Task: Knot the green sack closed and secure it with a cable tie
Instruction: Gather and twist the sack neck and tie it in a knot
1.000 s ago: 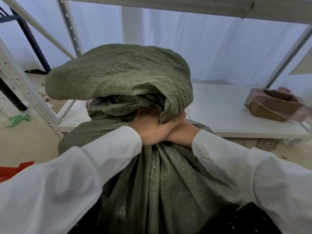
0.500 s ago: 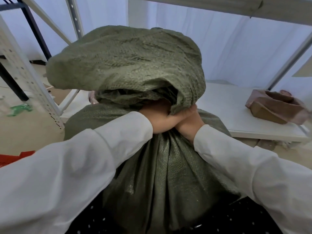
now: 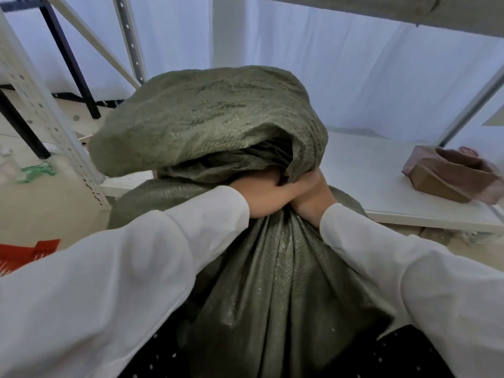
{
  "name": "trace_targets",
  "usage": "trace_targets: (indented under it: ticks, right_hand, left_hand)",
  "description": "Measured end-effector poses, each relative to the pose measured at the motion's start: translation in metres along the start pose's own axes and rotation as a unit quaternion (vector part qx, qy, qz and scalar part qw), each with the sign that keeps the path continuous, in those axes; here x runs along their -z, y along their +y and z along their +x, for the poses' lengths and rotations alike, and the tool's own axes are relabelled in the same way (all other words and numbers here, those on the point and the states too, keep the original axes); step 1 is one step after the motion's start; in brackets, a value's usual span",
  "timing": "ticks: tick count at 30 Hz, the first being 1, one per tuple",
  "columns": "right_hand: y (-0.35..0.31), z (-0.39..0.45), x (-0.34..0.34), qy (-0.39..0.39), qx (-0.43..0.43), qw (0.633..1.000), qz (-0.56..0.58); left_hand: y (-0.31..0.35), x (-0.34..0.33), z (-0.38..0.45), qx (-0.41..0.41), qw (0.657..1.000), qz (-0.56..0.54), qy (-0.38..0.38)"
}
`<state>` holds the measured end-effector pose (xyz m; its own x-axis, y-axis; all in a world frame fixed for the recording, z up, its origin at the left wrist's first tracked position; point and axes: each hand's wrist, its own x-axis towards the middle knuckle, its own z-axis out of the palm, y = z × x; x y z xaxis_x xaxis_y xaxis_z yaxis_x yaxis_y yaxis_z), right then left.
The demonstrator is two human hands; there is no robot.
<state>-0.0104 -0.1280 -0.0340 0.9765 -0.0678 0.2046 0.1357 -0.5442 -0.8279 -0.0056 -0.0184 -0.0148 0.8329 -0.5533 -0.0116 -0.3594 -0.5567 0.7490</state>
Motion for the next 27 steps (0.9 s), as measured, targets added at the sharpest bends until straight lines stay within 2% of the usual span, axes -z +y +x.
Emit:
trace_targets:
  ticks: [4,8,13,15,17,20,23,27]
  right_hand:
    - [0.014,0.007,-0.002,-0.048,0.002,0.997,-0.056]
    - [0.028,0.017,-0.003,-0.077,-0.011,0.994,-0.074]
    - [0.020,0.019,-0.001,-0.076,-0.053,0.996,-0.007]
    - [0.018,0.020,0.000,-0.069,-0.091,0.993,0.031]
    - [0.018,0.024,-0.001,-0.082,-0.113,0.989,0.051]
    - [0.016,0.029,0.001,-0.111,-0.125,0.985,0.047]
    - [0.009,0.025,0.004,-0.128,-0.108,0.985,0.043]
    - [0.004,0.024,0.002,-0.154,-0.075,0.984,0.046]
  left_hand:
    - [-0.019,0.010,-0.003,-0.020,0.996,0.090,-0.018]
    - [-0.027,0.017,-0.007,-0.082,0.980,0.182,-0.027]
    - [-0.028,0.034,-0.010,-0.160,0.960,0.230,0.017]
    - [-0.029,0.039,-0.011,-0.140,0.951,0.268,0.057]
    - [-0.026,0.042,-0.014,-0.136,0.926,0.314,0.159]
    - [-0.031,0.049,-0.014,-0.225,0.872,0.361,0.241]
    - [-0.043,0.055,-0.011,-0.282,0.829,0.404,0.266]
    - [-0.049,0.053,-0.008,-0.287,0.763,0.509,0.277]
